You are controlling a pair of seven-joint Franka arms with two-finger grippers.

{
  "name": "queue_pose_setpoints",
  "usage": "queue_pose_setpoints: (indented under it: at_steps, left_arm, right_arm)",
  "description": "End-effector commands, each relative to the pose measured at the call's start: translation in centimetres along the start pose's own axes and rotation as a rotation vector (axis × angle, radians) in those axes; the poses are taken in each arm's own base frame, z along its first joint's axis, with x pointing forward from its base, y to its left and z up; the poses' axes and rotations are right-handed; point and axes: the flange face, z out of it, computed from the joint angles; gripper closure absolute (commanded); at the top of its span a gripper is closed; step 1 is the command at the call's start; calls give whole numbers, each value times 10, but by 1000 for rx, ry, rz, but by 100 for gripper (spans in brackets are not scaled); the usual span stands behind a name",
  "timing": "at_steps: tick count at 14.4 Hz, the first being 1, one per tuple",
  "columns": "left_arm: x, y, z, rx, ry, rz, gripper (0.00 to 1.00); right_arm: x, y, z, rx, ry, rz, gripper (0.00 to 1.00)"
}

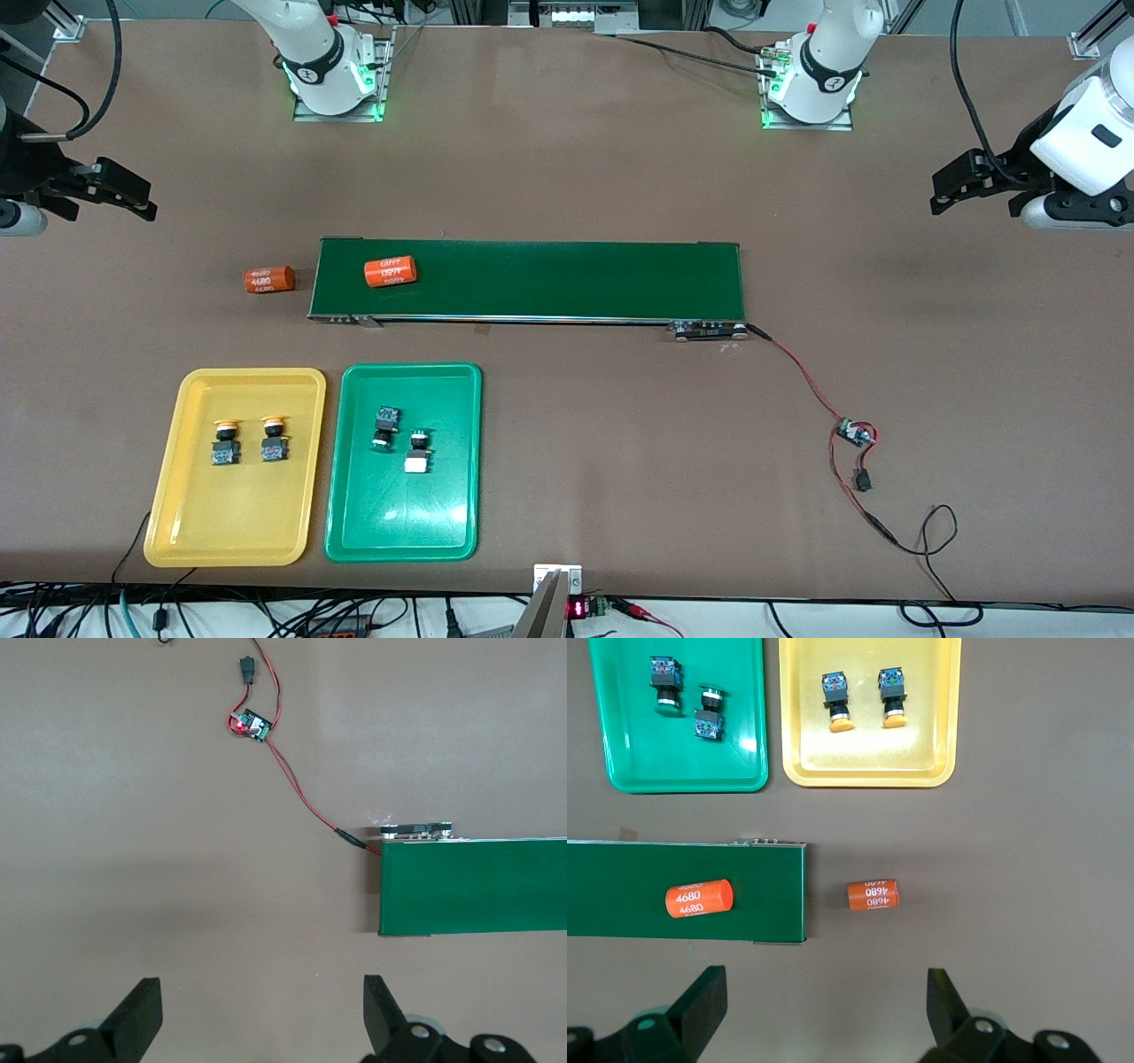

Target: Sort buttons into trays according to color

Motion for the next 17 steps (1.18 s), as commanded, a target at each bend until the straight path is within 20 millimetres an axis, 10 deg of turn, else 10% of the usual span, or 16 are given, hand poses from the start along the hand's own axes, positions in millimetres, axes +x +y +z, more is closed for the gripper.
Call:
queue_pose_setpoints:
  at_steps: [1, 17]
  left_arm:
    - [2, -1, -5, 0, -6, -4, 0]
    - [2, 1, -6, -1, -5, -2, 0]
  right_arm:
    - [-6, -2, -7, -2, 4, -13, 0]
    - [-10, 5, -3, -10, -29, -2, 0]
